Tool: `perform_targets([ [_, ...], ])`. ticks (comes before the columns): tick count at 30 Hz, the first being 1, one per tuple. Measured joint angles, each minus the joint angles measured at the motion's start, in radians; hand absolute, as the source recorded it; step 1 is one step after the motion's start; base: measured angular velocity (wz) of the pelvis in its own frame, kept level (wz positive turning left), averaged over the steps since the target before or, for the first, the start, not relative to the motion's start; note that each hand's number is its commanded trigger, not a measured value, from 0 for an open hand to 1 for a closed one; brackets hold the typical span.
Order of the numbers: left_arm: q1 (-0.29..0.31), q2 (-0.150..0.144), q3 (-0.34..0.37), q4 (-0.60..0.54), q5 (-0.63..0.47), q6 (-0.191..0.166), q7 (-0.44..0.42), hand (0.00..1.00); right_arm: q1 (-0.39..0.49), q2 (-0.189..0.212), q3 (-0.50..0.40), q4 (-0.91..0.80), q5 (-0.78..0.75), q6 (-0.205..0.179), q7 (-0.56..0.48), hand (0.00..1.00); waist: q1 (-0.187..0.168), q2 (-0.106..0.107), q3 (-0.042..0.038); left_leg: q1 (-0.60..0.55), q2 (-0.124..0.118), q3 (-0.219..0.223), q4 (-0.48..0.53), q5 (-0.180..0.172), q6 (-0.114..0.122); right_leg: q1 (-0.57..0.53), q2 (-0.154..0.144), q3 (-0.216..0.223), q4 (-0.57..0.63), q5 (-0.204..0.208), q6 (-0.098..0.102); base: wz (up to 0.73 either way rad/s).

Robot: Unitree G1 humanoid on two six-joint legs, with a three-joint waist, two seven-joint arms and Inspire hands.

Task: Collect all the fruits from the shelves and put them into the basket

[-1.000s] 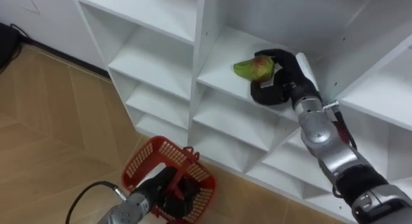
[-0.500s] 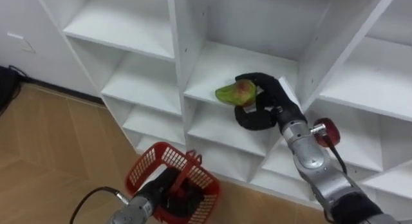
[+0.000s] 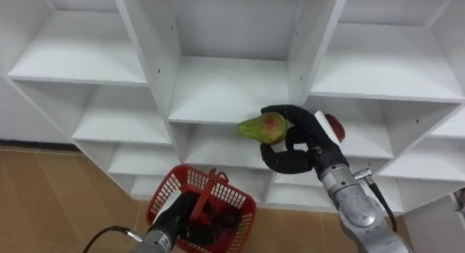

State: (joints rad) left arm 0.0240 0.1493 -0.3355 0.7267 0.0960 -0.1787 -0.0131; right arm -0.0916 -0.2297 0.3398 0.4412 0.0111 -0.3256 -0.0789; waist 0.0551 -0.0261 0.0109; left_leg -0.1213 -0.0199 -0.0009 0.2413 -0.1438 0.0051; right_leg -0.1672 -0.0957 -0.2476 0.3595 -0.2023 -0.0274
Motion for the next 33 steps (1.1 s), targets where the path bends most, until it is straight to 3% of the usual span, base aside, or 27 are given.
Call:
perform_targets([
  [11,-0.005,0.003,0.0,0.0,-0.027,-0.004,0.024,1.0,0.093,-0.001,-0.005,-0.056,-0.002,0.022,0.006,1.0,-0.023,0.001,0.0008,0.031,0.012,0.031,-0.021,-0.006,-0.003,0.008,0.026,0.054,-0.019,0.007,0.0,-0.13],
  [16,-0.006,0.007,0.003,0.0,-0.047,-0.023,0.031,1.0,0.125,-0.003,-0.006,-0.056,-0.042,0.022,0.002,1.0,-0.022,0.008,0.0029,0.027,0.017,0.059,-0.02,-0.016,-0.002,-0.009,0.028,0.075,-0.014,0.009,0.0,-0.17],
  [19,-0.007,0.007,0.005,-0.001,-0.05,-0.024,0.03,1.0,0.125,-0.008,-0.007,-0.048,-0.051,0.022,0.002,1.0,-0.02,0.014,0.0031,0.029,0.023,0.08,-0.018,-0.022,-0.003,-0.012,0.03,0.077,-0.015,0.01,-0.002,-0.15],
  [30,-0.011,-0.002,0.005,-0.02,-0.091,-0.027,0.023,1.0,0.158,-0.008,0.003,0.026,-0.052,0.043,0.032,1.0,-0.021,0.025,0.0034,0.027,0.024,0.089,-0.019,-0.023,-0.003,-0.027,0.032,0.086,-0.014,0.009,-0.003,-0.03],
  [33,-0.013,-0.005,0.004,-0.02,-0.107,-0.047,0.022,1.0,0.157,-0.004,0.004,0.067,-0.053,0.043,0.039,1.0,-0.022,0.025,0.0034,0.027,0.024,0.089,-0.019,-0.023,-0.003,-0.026,0.032,0.085,-0.014,0.01,-0.003,0.0],
])
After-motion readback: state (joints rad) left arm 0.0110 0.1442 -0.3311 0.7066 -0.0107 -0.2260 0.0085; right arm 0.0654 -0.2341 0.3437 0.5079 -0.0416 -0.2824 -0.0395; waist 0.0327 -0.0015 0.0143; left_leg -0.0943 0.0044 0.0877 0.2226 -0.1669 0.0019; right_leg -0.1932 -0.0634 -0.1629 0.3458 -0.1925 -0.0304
